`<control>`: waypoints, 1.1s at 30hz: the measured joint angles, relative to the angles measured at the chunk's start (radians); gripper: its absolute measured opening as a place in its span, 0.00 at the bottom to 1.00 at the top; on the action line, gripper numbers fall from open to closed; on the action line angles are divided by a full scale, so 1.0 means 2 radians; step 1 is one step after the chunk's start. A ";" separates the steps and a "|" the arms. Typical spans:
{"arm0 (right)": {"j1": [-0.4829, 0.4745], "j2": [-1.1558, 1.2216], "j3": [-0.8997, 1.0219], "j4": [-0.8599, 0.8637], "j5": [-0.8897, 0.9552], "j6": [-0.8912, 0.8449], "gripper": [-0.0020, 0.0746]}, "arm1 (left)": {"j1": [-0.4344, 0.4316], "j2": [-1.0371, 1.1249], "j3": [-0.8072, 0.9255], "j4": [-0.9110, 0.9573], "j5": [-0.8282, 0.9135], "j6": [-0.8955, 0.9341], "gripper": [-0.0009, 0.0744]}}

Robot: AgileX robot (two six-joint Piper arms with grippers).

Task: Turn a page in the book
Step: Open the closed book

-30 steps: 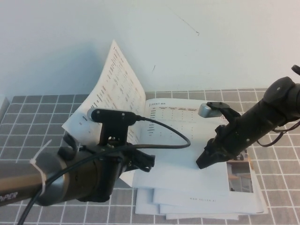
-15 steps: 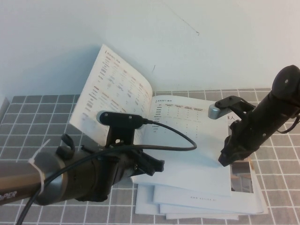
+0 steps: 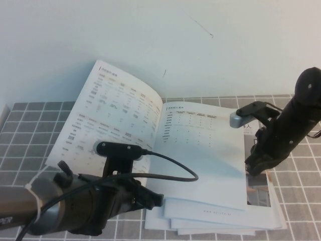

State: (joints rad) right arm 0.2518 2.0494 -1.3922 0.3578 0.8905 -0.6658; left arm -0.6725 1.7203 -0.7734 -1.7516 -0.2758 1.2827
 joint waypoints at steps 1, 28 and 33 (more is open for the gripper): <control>0.000 -0.009 0.000 0.004 -0.002 0.000 0.02 | 0.001 0.000 0.003 0.000 0.002 -0.005 0.01; 0.058 0.027 0.000 0.109 -0.042 -0.066 0.02 | 0.039 -0.037 0.008 0.004 0.090 -0.021 0.01; 0.058 0.027 -0.001 0.090 -0.022 -0.065 0.02 | 0.095 -0.040 0.004 0.005 0.145 -0.049 0.01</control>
State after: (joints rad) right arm 0.3670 2.1026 -1.3941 0.5378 0.8465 -0.7958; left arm -0.4835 1.6403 -0.7651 -1.7424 0.0144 1.1857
